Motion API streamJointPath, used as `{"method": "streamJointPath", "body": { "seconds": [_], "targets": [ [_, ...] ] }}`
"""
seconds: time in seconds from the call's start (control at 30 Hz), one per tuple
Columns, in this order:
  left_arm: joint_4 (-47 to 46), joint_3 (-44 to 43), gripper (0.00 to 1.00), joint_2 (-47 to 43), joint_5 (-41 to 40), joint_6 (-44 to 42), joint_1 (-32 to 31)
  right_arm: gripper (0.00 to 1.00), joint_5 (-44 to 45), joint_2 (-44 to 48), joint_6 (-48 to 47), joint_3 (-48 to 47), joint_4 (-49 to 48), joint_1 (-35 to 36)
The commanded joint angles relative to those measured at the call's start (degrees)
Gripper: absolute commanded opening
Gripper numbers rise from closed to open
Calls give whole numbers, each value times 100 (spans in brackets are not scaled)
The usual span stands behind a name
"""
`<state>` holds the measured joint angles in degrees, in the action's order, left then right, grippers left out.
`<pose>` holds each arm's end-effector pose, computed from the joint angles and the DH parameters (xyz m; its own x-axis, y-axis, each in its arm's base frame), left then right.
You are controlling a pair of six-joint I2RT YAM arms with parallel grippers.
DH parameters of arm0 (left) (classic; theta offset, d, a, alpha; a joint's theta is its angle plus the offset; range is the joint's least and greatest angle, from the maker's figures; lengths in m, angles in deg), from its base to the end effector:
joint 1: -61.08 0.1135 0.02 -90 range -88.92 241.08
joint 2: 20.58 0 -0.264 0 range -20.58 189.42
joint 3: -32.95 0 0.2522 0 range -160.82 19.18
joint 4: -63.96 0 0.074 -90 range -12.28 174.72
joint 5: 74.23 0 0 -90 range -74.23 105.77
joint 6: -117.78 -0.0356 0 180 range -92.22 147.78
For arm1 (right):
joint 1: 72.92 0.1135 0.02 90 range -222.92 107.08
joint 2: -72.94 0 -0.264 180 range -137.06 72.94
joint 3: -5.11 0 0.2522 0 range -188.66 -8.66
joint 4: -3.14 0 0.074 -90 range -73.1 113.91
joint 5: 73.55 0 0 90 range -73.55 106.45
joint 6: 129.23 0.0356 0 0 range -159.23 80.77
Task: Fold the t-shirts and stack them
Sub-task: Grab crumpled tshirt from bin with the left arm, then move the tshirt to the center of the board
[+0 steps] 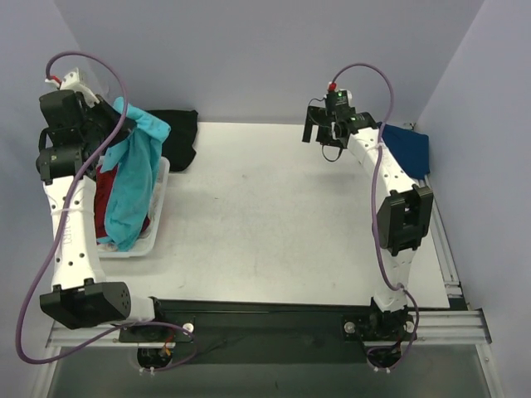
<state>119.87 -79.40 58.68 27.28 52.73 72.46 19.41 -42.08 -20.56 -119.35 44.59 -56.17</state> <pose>0.2783 0.0488 0.4683 -0.3392 -0.4899 -0.8031 -0.1722 0.8716 -0.4590 0.4538 0.1347 0.3360 -0.5596 0.1654 -0.8121 -0.0705 0.9668 0.2455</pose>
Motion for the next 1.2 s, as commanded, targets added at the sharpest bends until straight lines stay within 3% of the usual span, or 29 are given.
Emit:
{"method": "streamJointPath", "body": {
  "seconds": [0.0, 0.23, 0.6, 0.8, 0.93, 1.07, 1.17],
  "targets": [
    [-1234, -240, 0, -60, 1519, 246, -21, 100, 82, 15, 57, -260, 71, -102],
    [-2535, -372, 0, 326, 3031, 748, -381, 100, 117, 94, 57, -418, 71, -225],
    [-2660, -459, 0, 1679, 2892, 256, -2314, 97, 485, 515, 154, 143, 88, -410],
    [-1668, -1144, 0, 3023, 2568, -516, -3017, 97, 811, 823, 215, 522, 88, -541],
    [-379, -2091, 0, 4182, 2068, -1184, -3431, 97, 855, 990, 294, 838, 97, -638],
    [-111, -2332, 0, 5062, 1969, -1440, -3730, 96, 917, 1157, 303, 1032, 97, -665],
    [-136, -2123, 0, 5117, 2153, -1598, -3862, 96, 925, 1219, 286, 1111, 123, -682]
  ]
}}
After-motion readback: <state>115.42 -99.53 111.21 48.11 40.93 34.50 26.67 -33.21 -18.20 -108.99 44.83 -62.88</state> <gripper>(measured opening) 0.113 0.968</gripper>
